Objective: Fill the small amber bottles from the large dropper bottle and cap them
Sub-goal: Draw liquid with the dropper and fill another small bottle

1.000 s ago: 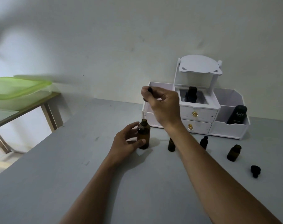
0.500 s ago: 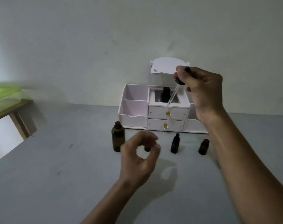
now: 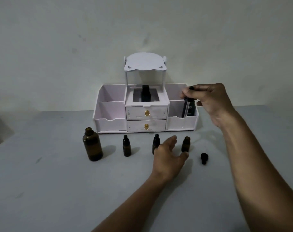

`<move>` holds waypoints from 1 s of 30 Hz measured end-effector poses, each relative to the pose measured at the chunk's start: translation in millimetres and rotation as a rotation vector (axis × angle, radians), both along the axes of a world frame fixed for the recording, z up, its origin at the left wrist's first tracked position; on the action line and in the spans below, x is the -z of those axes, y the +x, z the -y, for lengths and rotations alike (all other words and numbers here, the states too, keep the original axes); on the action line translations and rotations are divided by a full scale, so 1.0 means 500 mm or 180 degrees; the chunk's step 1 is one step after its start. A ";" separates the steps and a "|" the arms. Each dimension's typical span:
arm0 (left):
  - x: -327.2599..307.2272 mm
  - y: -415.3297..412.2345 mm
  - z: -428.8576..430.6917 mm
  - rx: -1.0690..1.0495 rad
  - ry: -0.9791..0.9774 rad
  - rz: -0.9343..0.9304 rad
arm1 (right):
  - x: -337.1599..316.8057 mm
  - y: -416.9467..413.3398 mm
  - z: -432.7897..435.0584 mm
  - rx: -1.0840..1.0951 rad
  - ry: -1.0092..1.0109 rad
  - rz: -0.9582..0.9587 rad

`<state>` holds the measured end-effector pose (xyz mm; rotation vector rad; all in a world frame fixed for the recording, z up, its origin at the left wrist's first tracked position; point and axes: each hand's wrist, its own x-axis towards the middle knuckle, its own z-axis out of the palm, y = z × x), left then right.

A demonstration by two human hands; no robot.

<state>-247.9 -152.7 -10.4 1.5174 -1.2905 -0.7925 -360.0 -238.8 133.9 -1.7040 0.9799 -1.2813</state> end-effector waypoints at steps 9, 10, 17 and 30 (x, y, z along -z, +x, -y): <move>0.014 -0.001 0.068 0.0001 -0.0142 0.0043 | 0.029 -0.027 0.019 0.0001 0.0322 -0.0016; 0.017 -0.003 0.071 -0.0007 -0.0165 0.0063 | 0.033 -0.033 0.022 0.0032 0.0321 -0.0013; 0.024 -0.007 0.075 -0.0039 -0.0316 0.0125 | 0.048 -0.039 0.028 0.0051 0.0406 -0.0046; 0.029 -0.004 0.074 -0.0054 -0.0446 0.0280 | 0.067 -0.027 0.036 0.0011 0.0582 -0.0037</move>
